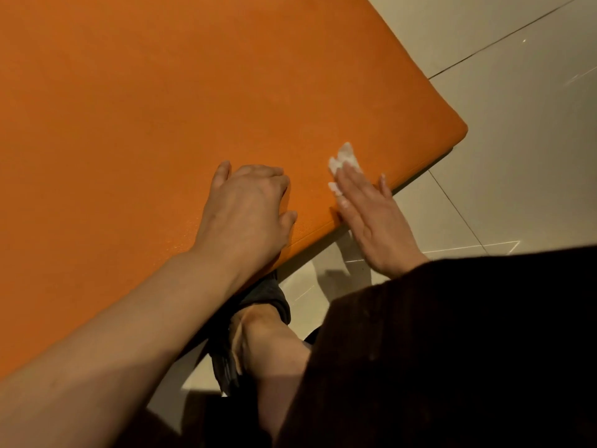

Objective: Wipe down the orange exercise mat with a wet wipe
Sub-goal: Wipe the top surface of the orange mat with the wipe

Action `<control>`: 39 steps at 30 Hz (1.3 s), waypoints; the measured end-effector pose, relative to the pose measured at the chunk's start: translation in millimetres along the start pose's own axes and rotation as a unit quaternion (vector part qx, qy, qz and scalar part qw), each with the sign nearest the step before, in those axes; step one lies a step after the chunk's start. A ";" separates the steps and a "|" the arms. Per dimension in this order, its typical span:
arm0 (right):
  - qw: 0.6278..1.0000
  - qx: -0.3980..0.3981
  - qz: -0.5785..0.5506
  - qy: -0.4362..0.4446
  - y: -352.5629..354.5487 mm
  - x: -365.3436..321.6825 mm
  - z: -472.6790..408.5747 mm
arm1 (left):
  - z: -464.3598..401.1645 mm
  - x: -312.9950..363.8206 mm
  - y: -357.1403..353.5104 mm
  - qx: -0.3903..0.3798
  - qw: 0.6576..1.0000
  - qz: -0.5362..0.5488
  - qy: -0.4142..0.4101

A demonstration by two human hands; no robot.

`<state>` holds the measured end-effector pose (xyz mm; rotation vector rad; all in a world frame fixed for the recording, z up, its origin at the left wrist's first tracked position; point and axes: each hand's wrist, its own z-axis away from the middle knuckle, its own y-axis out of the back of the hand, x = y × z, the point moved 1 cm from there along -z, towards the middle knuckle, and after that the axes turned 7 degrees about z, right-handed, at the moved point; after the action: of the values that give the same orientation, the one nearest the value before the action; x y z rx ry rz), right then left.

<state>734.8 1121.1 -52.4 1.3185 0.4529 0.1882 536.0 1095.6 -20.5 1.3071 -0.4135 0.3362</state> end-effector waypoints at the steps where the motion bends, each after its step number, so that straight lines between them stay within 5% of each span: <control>1: 1.000 0.002 0.005 -0.031 1.4 4.1 -6.8 | -1.7 -1.1 0.8 -0.002 1.000 -0.001 -0.002; 4: 0.998 0.004 -0.034 -0.058 4.1 -17.5 -19.6 | -6.9 -7.4 3.8 0.014 1.000 -0.005 -0.009; 9: 0.993 -0.054 -0.056 0.086 8.4 -39.5 -27.0 | -14.3 -22.9 10.8 0.036 0.999 0.011 0.009; 14: 0.997 -0.055 -0.005 -0.057 13.9 -17.3 -64.4 | -17.7 -37.5 22.3 0.023 0.999 0.021 0.037; 19: 0.985 -0.109 -0.072 0.115 10.7 -68.5 -70.0 | -23.1 -51.5 23.5 0.027 0.998 0.031 0.048; 25: 0.994 -0.112 0.013 -0.003 14.9 -33.5 -113.5 | -35.4 -55.5 27.1 -0.001 0.998 0.028 0.062; 31: 0.975 -0.155 -0.028 0.154 3.4 -65.7 -112.7 | -52.7 -75.9 29.1 -0.011 0.996 0.034 0.086; 36: 0.981 -0.164 0.093 0.040 12.2 -26.3 -152.8 | -70.7 -91.6 33.7 -0.027 0.995 0.027 0.093; 39: 0.977 -0.187 0.082 0.061 10.2 -45.3 -158.5 | -83.2 -105.8 35.5 -0.009 0.994 0.050 0.096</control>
<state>628.4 1247.1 -61.3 0.9752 0.3893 0.4720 435.0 1183.9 -57.6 1.2255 -0.3182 0.5359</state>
